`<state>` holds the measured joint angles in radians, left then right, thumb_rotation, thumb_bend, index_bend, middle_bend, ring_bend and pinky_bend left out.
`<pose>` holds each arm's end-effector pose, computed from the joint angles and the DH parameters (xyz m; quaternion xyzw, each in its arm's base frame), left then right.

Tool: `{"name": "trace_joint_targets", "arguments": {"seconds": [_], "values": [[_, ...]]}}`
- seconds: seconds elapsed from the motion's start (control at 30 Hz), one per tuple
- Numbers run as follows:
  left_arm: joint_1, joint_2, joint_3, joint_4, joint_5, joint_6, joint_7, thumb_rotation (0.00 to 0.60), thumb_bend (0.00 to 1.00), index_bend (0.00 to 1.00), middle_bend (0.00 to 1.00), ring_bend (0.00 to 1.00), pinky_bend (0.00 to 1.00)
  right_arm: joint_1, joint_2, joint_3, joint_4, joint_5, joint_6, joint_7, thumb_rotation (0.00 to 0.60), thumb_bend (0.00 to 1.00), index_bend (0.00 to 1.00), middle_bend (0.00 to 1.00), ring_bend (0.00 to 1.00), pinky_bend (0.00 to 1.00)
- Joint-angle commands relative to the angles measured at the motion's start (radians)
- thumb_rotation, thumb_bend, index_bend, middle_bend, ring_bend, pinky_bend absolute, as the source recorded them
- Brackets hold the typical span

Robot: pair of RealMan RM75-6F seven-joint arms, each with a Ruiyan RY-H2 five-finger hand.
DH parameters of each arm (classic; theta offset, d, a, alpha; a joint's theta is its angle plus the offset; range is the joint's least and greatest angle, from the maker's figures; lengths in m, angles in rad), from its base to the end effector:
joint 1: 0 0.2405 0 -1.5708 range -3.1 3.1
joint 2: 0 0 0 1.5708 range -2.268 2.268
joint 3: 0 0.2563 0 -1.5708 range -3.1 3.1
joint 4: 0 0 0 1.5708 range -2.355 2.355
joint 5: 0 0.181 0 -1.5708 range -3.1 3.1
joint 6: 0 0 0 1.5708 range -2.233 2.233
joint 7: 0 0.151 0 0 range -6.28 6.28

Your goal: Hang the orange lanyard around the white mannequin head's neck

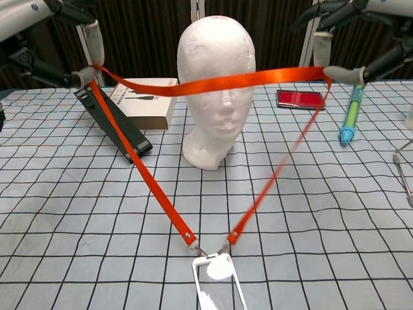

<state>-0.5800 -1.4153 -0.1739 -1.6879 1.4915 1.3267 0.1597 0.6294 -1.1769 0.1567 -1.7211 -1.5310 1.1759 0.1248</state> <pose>-0.1253 0.2991 0.0915 -0.6640 -0.3063 -0.5558 0.3954 -0.1319 -0.3120 0.1309 0.7064 -0.3385 0.5240 0.3343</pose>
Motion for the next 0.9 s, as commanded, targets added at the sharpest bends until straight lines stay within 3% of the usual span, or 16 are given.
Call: {"name": "trace_joint_targets", "arguments": {"seconds": [0.03, 0.23, 0.43, 0.7, 0.9], "values": [[-0.03, 0.058, -0.061, -0.085, -0.092, -0.063, 0.055, 0.6, 0.52, 0.67, 0.0, 0.0, 0.0, 0.006, 0.023, 0.044, -0.041, 0.058, 0.0, -0.002, 0.6, 0.52, 0.74, 0.14, 0.0, 0.0], [-0.088, 0.09, -0.163, -0.183, -0.256, -0.125, 0.141, 0.6, 0.52, 0.68, 0.0, 0.0, 0.0, 0.029, 0.039, 0.117, -0.075, 0.172, -0.028, -0.012, 0.6, 0.52, 0.74, 0.15, 0.0, 0.0], [-0.136, 0.083, -0.219, -0.192, -0.367, -0.148, 0.192, 0.6, 0.52, 0.69, 0.0, 0.0, 0.0, 0.043, 0.039, 0.153, -0.051, 0.234, -0.05, 0.008, 0.6, 0.52, 0.74, 0.15, 0.0, 0.0], [-0.212, 0.062, -0.307, -0.155, -0.598, -0.162, 0.252, 0.6, 0.52, 0.68, 0.0, 0.0, 0.0, 0.093, 0.009, 0.213, 0.057, 0.363, -0.125, 0.04, 0.6, 0.52, 0.74, 0.15, 0.0, 0.0], [-0.28, 0.042, -0.349, -0.053, -0.732, -0.193, 0.272, 0.6, 0.52, 0.68, 0.0, 0.0, 0.0, 0.144, -0.043, 0.255, 0.165, 0.481, -0.197, 0.052, 0.6, 0.52, 0.74, 0.15, 0.0, 0.0]]}}
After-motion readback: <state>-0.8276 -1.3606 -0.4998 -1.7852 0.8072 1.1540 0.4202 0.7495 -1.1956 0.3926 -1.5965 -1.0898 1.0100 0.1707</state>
